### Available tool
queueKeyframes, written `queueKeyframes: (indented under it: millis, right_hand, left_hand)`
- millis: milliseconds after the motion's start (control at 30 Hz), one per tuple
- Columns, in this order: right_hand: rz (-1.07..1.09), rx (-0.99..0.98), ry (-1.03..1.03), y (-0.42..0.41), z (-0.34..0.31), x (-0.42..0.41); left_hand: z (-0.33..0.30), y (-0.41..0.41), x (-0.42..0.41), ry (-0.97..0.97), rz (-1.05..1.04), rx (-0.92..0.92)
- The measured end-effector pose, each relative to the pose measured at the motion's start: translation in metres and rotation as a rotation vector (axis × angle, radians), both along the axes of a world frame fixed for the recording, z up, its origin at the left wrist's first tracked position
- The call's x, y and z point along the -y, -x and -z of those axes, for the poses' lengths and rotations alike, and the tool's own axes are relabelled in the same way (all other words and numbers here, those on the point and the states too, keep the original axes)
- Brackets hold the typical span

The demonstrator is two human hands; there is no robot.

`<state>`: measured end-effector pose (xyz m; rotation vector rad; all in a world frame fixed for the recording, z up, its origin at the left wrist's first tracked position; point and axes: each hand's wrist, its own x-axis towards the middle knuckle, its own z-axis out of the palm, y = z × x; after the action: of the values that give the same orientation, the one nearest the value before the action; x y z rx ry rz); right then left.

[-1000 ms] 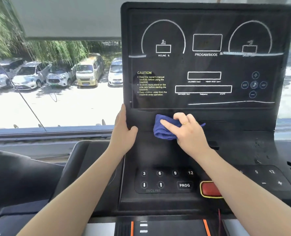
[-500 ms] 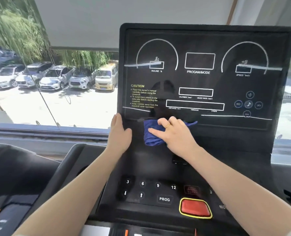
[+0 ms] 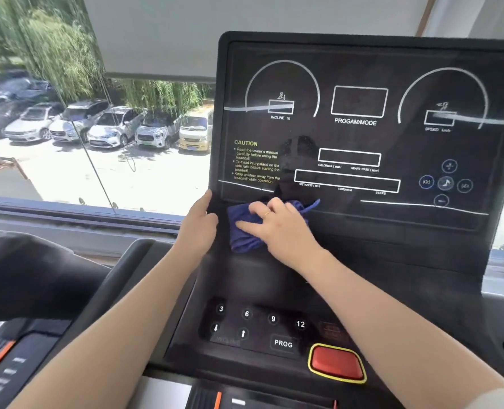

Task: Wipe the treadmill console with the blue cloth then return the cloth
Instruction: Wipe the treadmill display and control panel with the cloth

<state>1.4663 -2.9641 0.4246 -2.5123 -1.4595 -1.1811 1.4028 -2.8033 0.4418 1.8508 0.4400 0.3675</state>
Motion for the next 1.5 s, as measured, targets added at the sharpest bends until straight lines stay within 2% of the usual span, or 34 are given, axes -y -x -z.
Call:
queueKeyframes:
  millis: [67, 200, 267, 300, 433, 567, 633, 733, 800, 867, 967, 1033, 1100, 1200, 1267, 1333, 1433, 1500]
  right_hand:
    - [0.024, 0.041, -0.041, -0.012, -0.008, 0.025]
    - [0.355, 0.024, -0.474, -0.031, -0.020, 0.073]
    - [0.486, -0.018, -0.642, -0.033, -0.024, 0.060]
    - [0.517, -0.024, -0.664, -0.031, -0.023, 0.045]
    - [0.370, -0.057, -0.446, -0.012, -0.016, -0.016]
    - [0.201, -0.043, -0.183, -0.010, -0.018, -0.015]
    - [0.254, -0.089, -0.254, -0.016, -0.033, 0.001]
    - [0.494, -0.248, -0.610, -0.028, -0.061, 0.019]
    - [0.616, -0.304, -0.719, -0.032, -0.065, 0.007]
    - [0.622, -0.325, -0.681, -0.023, -0.063, -0.021]
    - [0.388, -0.309, -0.430, -0.007, -0.046, -0.049]
    - [0.285, -0.322, -0.317, -0.014, -0.054, -0.038]
    - [0.338, -0.338, -0.396, -0.029, -0.075, -0.017]
    - [0.558, -0.268, -0.699, -0.050, -0.096, 0.010]
    - [0.649, -0.253, -0.743, -0.050, -0.093, 0.001]
    - [0.584, -0.263, -0.690, -0.038, -0.081, -0.029]
    - [0.355, -0.270, -0.459, -0.017, -0.056, -0.069]
    - [0.300, -0.244, -0.358, -0.012, -0.048, -0.076]
  left_hand:
    - [-0.004, -0.002, -0.004, -0.052, -0.007, 0.046]
    - [-0.028, -0.015, -0.014, -0.189, 0.057, 0.118]
    - [-0.036, -0.022, -0.017, -0.241, 0.097, 0.130]
    - [-0.038, -0.025, -0.016, -0.267, 0.108, 0.127]
    - [-0.041, -0.035, -0.018, -0.308, 0.059, 0.119]
    - [-0.045, -0.044, -0.025, -0.387, 0.085, 0.135]
    - [-0.044, -0.046, -0.032, -0.483, 0.103, 0.156]
    - [-0.039, -0.047, -0.041, -0.561, 0.143, 0.210]
    - [-0.038, -0.048, -0.046, -0.548, 0.140, 0.234]
    - [-0.038, -0.052, -0.048, -0.555, 0.124, 0.254]
    - [-0.035, -0.057, -0.046, -0.568, 0.137, 0.272]
    - [-0.035, -0.060, -0.045, -0.584, 0.166, 0.257]
    - [-0.041, -0.065, -0.047, -0.575, 0.185, 0.235]
    - [-0.053, -0.070, -0.052, -0.468, 0.230, 0.229]
    - [-0.058, -0.072, -0.053, -0.373, 0.245, 0.256]
    - [-0.057, -0.072, -0.053, -0.350, 0.228, 0.280]
    - [-0.054, -0.074, -0.057, -0.274, 0.239, 0.309]
    - [-0.056, -0.074, -0.060, -0.201, 0.267, 0.304]
